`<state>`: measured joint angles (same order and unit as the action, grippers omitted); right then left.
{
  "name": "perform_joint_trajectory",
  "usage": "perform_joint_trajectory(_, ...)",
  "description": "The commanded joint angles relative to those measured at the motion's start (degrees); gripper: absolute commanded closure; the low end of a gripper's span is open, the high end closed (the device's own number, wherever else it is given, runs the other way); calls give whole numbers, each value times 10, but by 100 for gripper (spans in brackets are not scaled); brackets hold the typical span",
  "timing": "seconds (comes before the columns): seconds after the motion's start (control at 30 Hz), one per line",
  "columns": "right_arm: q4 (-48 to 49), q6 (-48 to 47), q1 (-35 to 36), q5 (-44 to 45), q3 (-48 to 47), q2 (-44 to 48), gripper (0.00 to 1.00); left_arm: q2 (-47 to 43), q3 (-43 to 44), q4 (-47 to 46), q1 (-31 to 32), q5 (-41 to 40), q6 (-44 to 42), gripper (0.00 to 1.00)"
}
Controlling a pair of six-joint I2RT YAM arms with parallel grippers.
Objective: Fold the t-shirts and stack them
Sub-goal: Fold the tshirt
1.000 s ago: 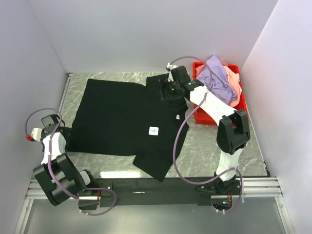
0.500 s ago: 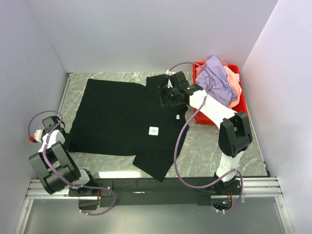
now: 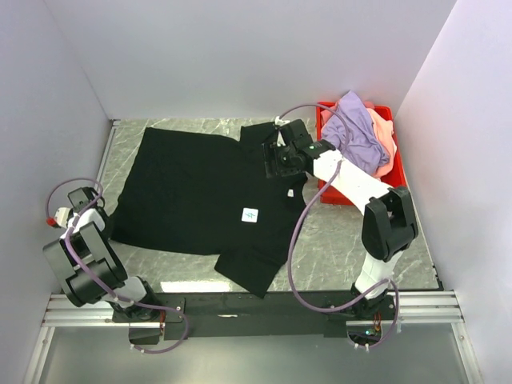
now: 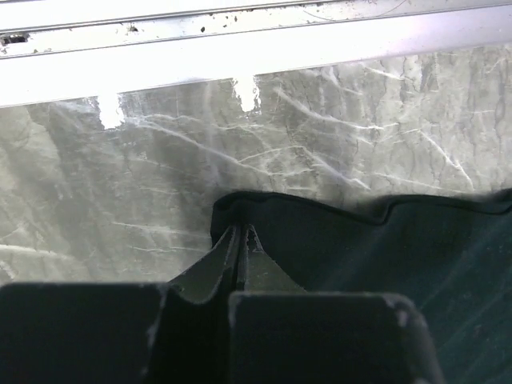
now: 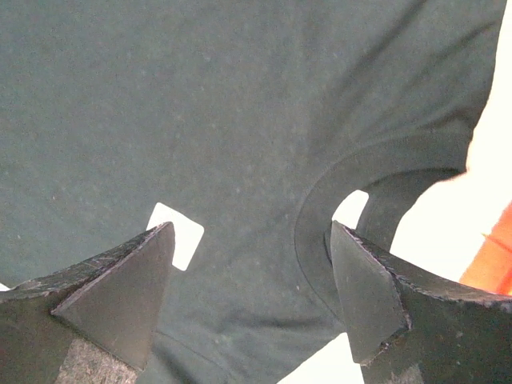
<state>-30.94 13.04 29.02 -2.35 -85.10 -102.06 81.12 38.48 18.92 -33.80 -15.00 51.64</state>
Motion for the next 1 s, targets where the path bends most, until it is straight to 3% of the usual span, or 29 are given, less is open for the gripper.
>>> perform_joint_trajectory(0.0,4,6,4,7,13,48,16,0,-13,7,-1,8,-8,99)
perform_joint_trajectory(0.27,-8,-21,123,37,90,104,17,-63,-22,21,0,-5,14,99)
perform_joint_trajectory(0.43,-24,-17,275,47,149,120,19,-113,-34,31,0,-16,33,99)
perform_joint_trajectory(0.67,-53,8,434,41,192,97,24,-149,-45,32,0,-16,43,99)
perform_joint_trajectory(0.83,-68,16,497,52,211,73,29,-144,-39,35,0,-13,45,100)
perform_joint_trajectory(0.97,-52,24,501,37,235,77,37,-151,-42,33,0,-16,44,99)
